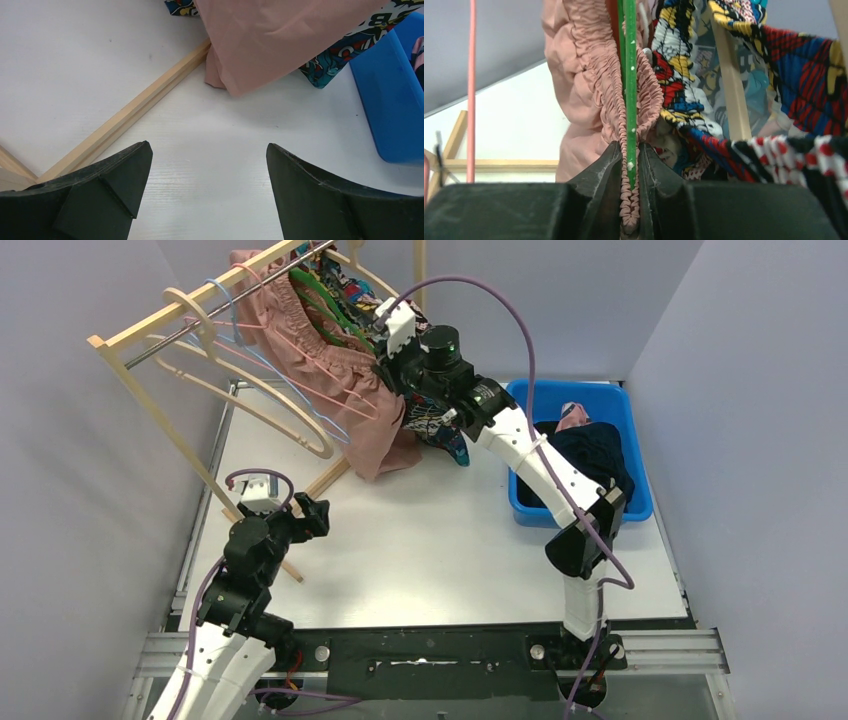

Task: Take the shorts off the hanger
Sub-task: Pick up the hanger from the clothes rod.

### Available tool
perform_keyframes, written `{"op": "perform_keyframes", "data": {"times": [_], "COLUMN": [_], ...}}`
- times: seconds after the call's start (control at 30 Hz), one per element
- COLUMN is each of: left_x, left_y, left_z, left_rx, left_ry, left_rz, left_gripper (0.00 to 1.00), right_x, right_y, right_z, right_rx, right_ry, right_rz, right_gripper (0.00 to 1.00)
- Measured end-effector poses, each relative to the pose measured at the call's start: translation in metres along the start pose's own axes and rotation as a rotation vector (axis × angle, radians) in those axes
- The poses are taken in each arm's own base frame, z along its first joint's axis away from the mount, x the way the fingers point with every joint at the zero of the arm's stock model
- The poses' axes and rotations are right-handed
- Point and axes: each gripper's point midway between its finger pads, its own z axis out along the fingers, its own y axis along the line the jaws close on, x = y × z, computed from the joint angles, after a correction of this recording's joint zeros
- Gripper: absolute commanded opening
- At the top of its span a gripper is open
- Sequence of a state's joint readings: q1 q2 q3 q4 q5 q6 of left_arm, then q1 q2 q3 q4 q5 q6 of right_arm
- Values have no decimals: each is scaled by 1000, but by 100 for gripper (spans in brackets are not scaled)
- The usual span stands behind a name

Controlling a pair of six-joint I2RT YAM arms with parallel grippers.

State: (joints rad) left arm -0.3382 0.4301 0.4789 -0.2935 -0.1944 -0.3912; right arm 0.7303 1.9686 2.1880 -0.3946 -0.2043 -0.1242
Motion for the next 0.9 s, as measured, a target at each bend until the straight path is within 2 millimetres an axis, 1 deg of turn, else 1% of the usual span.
{"op": "perform_keyframes", "data": {"times": [0.07, 0.2, 0.37, 0.53, 0.73, 0.83, 0.9], "left_x": [0, 1, 1, 2, 2, 2, 2], "left_y": [0, 0, 0, -1, -1, -1, -1], "left_z": [0, 0, 0, 0, 0, 0, 0], "left_rx": [1, 1, 3, 7, 9, 9, 9], "left_ry": [0, 1, 3, 5, 7, 7, 7], "left_rz": [0, 0, 0, 0, 1, 1, 1], "left_gripper": [86, 86, 86, 86, 86, 86, 86], "right_x": [2, -1, -12, -21, -37, -43, -51], "right_y": [-2, 5, 6, 1, -3, -5, -7], "right_z": [0, -4, -9, -9, -11, -16, -21], "right_rx": [35, 72, 118, 148, 185, 203, 207], "right_ry": [-17, -62, -134, -181, -256, -294, -321], "right_rz": [-8, -15, 7, 26, 60, 87, 102], "right_gripper": [0, 0, 0, 0, 0, 0, 0]}}
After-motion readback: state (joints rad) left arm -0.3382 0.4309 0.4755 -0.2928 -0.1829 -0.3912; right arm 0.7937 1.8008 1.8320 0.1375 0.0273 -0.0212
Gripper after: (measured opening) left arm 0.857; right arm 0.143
